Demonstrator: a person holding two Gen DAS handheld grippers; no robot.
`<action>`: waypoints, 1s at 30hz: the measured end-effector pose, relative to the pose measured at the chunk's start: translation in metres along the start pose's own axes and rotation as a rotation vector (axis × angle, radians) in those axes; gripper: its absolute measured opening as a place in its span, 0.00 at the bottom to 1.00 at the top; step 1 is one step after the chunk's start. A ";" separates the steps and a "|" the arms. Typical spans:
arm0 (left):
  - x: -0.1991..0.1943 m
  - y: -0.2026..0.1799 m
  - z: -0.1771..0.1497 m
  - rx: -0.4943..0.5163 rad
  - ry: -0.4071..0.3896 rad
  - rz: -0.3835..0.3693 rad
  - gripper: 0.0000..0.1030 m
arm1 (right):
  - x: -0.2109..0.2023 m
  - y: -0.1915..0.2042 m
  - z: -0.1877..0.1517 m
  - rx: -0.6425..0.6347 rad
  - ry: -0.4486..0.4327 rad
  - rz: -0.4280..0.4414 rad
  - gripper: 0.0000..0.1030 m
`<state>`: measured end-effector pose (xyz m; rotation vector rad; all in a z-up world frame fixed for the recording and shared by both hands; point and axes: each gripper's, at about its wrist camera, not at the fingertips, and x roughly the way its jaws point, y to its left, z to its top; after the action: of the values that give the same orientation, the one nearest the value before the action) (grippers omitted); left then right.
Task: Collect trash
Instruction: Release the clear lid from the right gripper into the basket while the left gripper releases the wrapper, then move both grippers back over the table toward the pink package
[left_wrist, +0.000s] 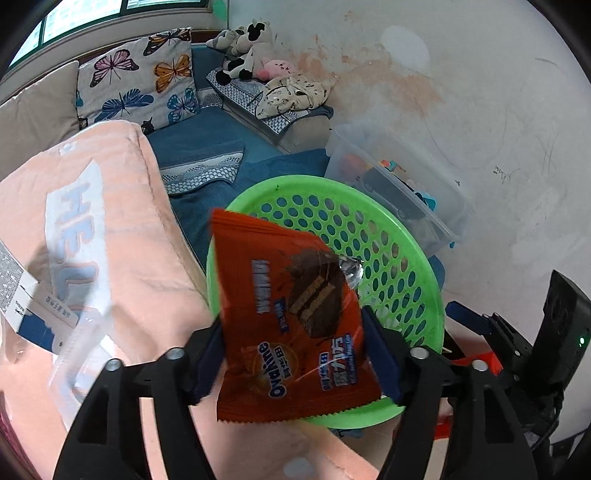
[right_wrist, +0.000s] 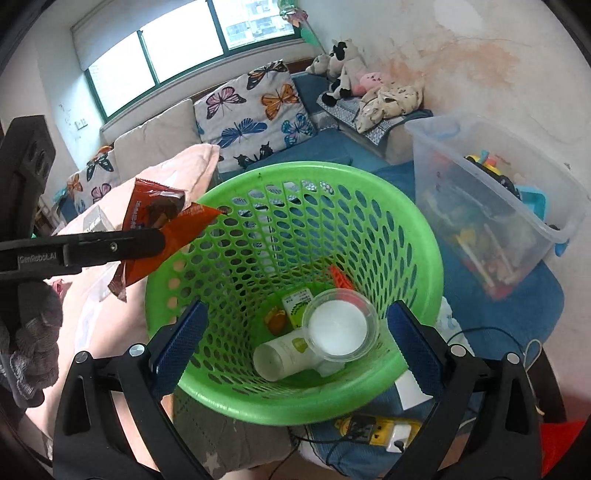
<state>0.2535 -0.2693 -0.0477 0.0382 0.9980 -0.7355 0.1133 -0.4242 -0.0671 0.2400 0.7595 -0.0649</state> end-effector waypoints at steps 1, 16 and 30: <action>0.000 0.000 0.000 0.001 -0.003 -0.001 0.69 | -0.002 0.001 -0.001 -0.005 -0.002 -0.003 0.94; -0.022 0.001 -0.010 0.000 -0.055 -0.023 0.82 | -0.016 0.015 -0.004 -0.020 -0.031 -0.010 0.94; -0.086 0.050 -0.060 -0.085 -0.172 0.170 0.82 | -0.025 0.063 -0.004 -0.100 -0.046 0.056 0.94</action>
<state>0.2097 -0.1634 -0.0297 -0.0140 0.8496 -0.5314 0.1017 -0.3631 -0.0407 0.1641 0.7080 0.0202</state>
